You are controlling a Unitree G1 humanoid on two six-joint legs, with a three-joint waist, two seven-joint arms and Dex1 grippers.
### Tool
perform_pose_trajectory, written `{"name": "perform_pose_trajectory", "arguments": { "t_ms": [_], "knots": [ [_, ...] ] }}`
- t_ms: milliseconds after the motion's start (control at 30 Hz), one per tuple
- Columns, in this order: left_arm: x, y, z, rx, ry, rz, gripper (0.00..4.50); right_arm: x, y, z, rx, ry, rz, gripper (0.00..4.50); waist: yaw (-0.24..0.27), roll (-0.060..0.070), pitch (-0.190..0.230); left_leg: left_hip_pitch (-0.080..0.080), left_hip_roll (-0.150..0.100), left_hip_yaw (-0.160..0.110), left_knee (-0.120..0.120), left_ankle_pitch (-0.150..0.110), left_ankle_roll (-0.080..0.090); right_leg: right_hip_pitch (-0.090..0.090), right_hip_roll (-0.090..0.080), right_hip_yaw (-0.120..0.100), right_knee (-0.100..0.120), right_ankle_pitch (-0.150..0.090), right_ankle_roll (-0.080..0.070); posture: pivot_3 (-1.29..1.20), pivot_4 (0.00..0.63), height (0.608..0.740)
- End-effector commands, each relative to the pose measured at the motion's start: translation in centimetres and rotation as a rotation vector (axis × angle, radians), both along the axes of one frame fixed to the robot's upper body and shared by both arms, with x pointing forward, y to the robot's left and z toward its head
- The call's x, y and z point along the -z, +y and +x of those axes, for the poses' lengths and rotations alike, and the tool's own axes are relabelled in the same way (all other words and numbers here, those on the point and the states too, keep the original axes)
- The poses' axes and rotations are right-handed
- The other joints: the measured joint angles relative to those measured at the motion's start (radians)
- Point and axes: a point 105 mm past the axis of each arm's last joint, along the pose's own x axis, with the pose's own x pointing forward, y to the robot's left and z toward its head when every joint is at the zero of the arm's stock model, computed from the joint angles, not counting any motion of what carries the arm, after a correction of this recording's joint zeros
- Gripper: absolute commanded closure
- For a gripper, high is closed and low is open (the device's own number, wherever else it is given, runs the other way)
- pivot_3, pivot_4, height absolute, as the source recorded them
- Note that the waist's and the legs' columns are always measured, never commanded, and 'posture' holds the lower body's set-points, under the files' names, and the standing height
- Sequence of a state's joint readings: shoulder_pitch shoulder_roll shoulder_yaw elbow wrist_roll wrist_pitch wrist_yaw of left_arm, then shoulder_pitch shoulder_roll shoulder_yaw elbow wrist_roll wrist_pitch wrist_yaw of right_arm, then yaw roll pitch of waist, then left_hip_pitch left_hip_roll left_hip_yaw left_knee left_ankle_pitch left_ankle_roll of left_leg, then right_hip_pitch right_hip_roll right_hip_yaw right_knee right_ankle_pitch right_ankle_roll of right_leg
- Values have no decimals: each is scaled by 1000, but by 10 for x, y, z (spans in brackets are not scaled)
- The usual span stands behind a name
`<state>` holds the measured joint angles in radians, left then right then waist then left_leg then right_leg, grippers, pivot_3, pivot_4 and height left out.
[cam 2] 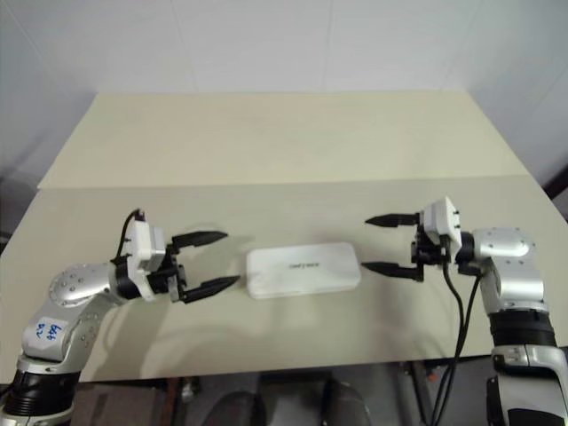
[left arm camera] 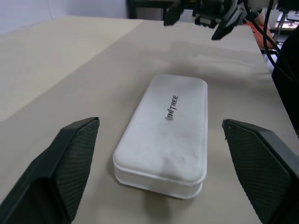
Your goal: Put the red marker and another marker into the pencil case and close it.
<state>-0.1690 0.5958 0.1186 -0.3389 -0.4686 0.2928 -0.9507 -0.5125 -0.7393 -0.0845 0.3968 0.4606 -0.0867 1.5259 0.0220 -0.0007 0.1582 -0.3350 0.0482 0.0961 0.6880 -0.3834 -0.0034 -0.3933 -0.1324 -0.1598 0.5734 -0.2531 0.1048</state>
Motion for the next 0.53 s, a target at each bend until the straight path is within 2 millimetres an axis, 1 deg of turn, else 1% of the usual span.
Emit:
{"name": "perform_pose_trajectory", "arguments": {
  "t_ms": [33,233,267,333,533],
  "knots": [
    [-15,-4,-4,3,-87,-22,13,-16,-14,-1,0,-64,-26,0,0,0,0,0,0,0,0,0,0,0,0,0,0,0,0,0,150,740],
    [-15,-7,4,-11,-90,-21,13,-16,-40,4,98,-77,-61,0,2,0,0,0,0,0,-1,0,0,0,0,0,0,0,0,0,150,740],
    [-11,-6,6,-15,-80,-13,13,-15,-44,4,119,-80,-61,0,1,0,0,0,0,0,-1,0,0,0,0,0,0,0,0,0,150,740],
    [-6,-5,8,-19,-70,4,13,-13,-48,4,142,-83,-59,0,-1,0,0,0,0,1,-1,0,0,0,0,0,0,0,0,0,150,740],
    [-8,-5,9,-62,-78,1,13,-9,-54,-1,165,-88,-54,0,-1,0,0,0,0,1,-1,0,0,0,0,0,-1,0,0,0,150,740]
  ]
}}
